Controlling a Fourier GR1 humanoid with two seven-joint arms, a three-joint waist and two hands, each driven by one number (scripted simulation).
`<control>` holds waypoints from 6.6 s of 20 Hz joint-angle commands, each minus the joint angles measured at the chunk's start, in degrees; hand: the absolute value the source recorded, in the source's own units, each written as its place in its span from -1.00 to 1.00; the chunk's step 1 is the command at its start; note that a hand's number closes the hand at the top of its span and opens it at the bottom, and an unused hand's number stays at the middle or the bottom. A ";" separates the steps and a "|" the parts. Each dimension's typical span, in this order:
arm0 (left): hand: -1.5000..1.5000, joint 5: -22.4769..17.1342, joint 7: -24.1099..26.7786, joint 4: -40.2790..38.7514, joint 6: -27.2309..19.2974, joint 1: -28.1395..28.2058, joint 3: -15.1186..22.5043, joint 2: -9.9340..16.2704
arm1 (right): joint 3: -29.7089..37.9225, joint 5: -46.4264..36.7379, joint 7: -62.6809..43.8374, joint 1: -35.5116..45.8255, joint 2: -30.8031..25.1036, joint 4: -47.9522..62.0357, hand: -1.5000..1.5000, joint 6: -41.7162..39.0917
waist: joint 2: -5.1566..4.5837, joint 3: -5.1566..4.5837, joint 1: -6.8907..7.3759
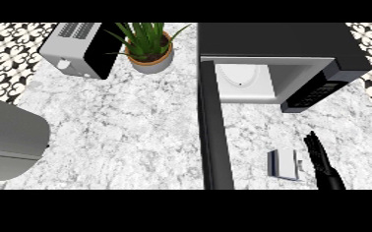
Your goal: Pick up the milk, place it into the microwave and close the microwave
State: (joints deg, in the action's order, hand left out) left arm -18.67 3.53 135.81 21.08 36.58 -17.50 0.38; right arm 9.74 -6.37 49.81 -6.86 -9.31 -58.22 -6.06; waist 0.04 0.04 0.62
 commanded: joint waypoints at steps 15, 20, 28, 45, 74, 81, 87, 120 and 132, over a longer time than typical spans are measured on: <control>-1.00 -4.84 -0.53 6.10 -0.77 3.41 0.46 0.64 | 0.88 -5.41 18.17 14.68 -0.48 22.43 1.00 6.25 | -0.07 0.09 0.58; -1.00 -7.43 -1.94 7.67 -0.23 4.15 -1.11 0.38 | 2.13 -2.96 17.72 15.94 -0.50 23.02 1.00 2.99 | -0.04 0.06 0.26; -1.00 -5.74 1.26 3.86 1.67 3.74 -0.02 -0.33 | 3.57 -0.61 13.72 24.36 -3.49 26.37 1.00 -1.75 | -0.05 0.03 0.34; -1.00 -10.43 1.00 2.57 3.78 4.45 -6.98 1.13 | -5.24 1.04 -13.35 19.31 4.69 -8.79 1.00 3.09 | 0.20 -0.08 -0.28; -1.00 -10.56 -3.42 -1.02 4.88 -2.29 -8.11 1.90 | 2.53 -15.76 -14.88 60.98 -0.94 39.05 1.00 35.80 | -1.54 0.12 3.53; -1.00 -8.81 -0.83 -5.52 6.69 -5.98 -7.27 2.30 | 2.66 -18.11 -10.09 62.73 -4.30 43.11 1.00 42.79 | -2.90 0.19 5.12; -1.00 -7.90 -1.72 -6.35 6.51 -7.07 -6.44 2.36 | 1.86 -20.72 -13.26 63.83 -5.22 48.59 1.00 48.64 | -3.11 0.20 5.85; -1.00 2.45 -0.72 -8.51 14.12 -10.74 5.44 1.44 | 11.04 -11.49 -0.29 61.67 -3.90 50.67 -1.00 24.94 | -1.71 0.23 3.22; 1.00 6.75 -3.57 -8.19 10.89 -11.19 16.82 -0.37 | 13.63 -6.26 4.01 53.81 -0.56 50.02 -1.00 5.94 | -0.17 0.00 0.02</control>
State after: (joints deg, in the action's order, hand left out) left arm -13.17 0.21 127.78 32.57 25.06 -3.67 0.17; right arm 23.07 -13.87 52.11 50.69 -11.59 -8.13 4.48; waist -0.41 -0.13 2.02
